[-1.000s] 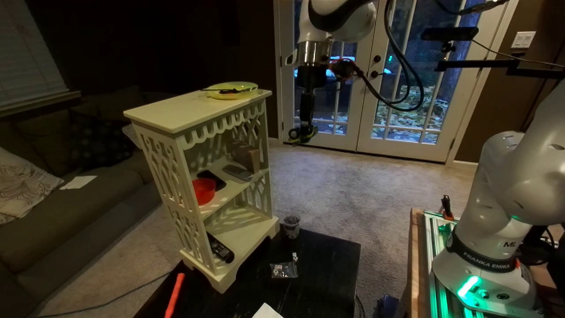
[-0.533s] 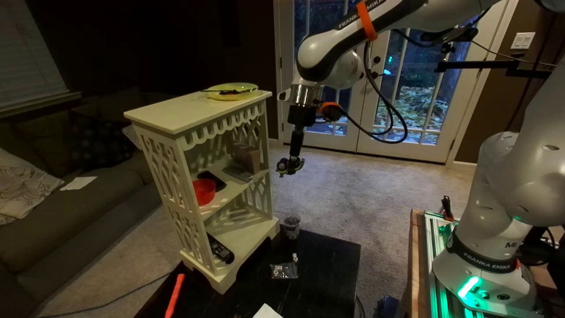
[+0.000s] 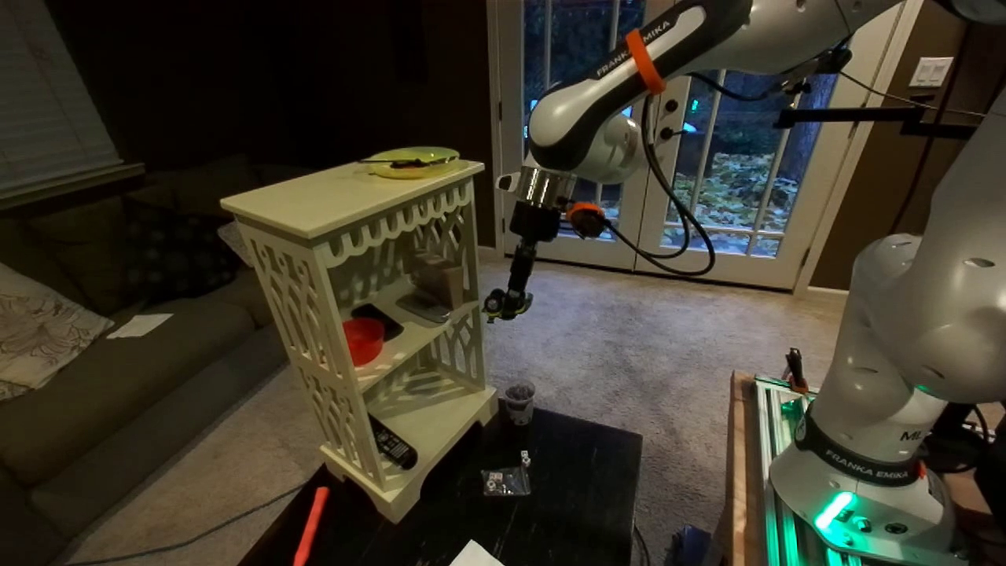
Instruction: Move the black object from the plate to the red bowl
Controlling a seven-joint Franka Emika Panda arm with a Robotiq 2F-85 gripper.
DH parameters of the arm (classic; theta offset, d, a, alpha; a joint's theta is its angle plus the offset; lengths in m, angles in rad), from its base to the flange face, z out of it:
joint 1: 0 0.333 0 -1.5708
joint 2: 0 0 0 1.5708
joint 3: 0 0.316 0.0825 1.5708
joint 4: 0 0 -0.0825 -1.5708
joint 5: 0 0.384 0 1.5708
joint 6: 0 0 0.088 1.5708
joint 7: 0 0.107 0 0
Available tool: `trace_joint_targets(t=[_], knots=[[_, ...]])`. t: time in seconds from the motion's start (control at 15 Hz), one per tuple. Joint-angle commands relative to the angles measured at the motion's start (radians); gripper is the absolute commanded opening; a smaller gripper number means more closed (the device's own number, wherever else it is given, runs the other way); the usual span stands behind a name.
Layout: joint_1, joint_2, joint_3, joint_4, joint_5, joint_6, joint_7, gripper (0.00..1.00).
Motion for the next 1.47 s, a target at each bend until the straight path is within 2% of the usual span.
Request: trace_joint_targets(t=[0.0, 0.2, 0.33, 0.4, 0.53, 0.73, 1.0, 1.07, 1.13, 1.2, 1.33, 1.4], knots=[[0.006, 0.003, 0.003, -0.024, 0.036, 0.073, -0.012, 0.42], [0.025, 0.039, -0.003, -0.050, 0.190, 0.223, -0.078, 0.42], [0.040, 0.053, 0.003, -0.067, 0.355, 0.328, -0.169, 0.42], [0.081, 0.055, -0.030, -0.064, 0.428, 0.361, -0.212, 0.42], [0.123, 0.081, -0.028, -0.047, 0.587, 0.456, -0.316, 0.42], [0.180, 0.138, 0.000, 0.014, 0.819, 0.628, -0.513, 0.42], [0.206, 0.281, 0.032, 0.141, 1.123, 0.765, -0.751, 0.42], [0.206, 0.314, 0.034, 0.165, 1.167, 0.797, -0.779, 0.42], [0.205, 0.340, 0.032, 0.166, 1.150, 0.812, -0.763, 0.42], [0.204, 0.256, 0.031, 0.101, 1.096, 0.763, -0.722, 0.67], [0.202, 0.316, 0.030, 0.130, 1.108, 0.786, -0.728, 0.67], [0.202, 0.333, 0.029, 0.140, 1.108, 0.789, -0.728, 0.42]])
